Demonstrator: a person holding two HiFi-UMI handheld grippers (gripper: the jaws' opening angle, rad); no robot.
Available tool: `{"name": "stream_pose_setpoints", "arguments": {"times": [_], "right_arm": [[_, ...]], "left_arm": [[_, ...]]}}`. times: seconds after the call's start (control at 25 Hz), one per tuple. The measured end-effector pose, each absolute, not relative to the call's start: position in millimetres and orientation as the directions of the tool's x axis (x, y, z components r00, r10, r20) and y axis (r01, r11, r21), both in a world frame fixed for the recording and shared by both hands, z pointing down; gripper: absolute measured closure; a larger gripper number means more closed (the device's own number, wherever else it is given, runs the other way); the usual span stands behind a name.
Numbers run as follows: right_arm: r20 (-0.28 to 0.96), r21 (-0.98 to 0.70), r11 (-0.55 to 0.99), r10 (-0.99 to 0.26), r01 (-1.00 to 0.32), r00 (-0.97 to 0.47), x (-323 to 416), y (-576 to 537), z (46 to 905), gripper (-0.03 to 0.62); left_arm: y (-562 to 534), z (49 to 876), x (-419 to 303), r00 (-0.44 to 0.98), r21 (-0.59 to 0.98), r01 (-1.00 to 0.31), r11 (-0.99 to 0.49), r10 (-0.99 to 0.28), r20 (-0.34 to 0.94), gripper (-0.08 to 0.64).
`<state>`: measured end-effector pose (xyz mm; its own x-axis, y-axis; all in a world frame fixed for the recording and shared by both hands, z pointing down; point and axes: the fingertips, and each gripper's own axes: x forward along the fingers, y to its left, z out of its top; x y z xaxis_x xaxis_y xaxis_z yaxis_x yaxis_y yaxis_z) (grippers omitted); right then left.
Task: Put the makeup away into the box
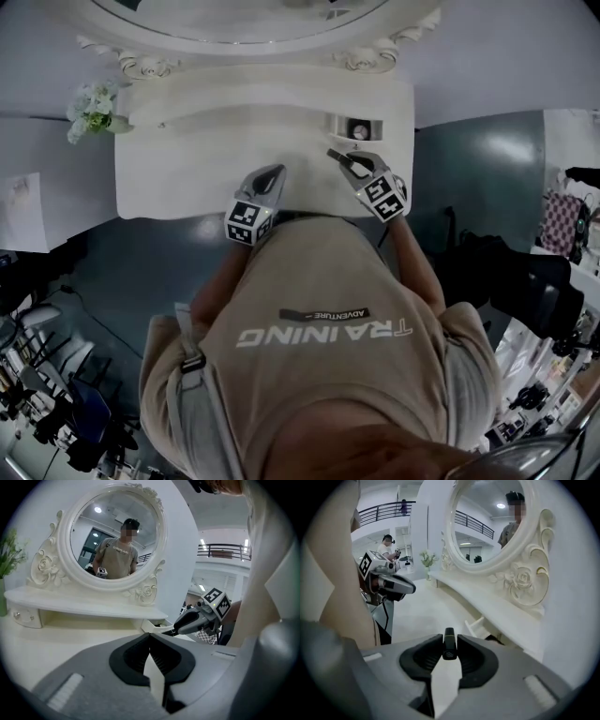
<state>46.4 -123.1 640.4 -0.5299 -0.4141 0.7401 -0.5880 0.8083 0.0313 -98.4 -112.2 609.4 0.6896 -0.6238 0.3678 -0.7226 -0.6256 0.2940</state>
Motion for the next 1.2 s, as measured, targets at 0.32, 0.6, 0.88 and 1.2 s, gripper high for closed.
{"name": "stream_pose_setpoints", "arguments": {"times": [0.32, 0.6, 0.88, 1.2], "right_arm": [[0.744, 0.075, 0.738, -0.489, -0.671, -0.455, 89, -164, 603, 0.489], [0.789, 0.076, 0.72, -0.466, -0.69, -0.4, 93, -198, 642, 0.489], [0.819, 0.063, 0.76, -0.41, -0.647, -0.402, 74, -209, 663, 0.489], [0.792, 0.0, 0.736, -0.413, -0.677, -0.449, 69, -220, 668, 0.486]], "left_arm": [[-129, 605, -91, 0.7, 0.289, -0.713, -0.638, -0.627, 0.343, 0.56], [-130, 612, -105, 0.665, 0.292, -0.746, -0.598, -0.653, 0.362, 0.56], [-135, 619, -122, 0.617, 0.299, -0.787, -0.539, -0.689, 0.381, 0.56], [-144, 614, -118, 0.608, 0.289, -0.794, -0.535, -0.704, 0.367, 0.56]]}}
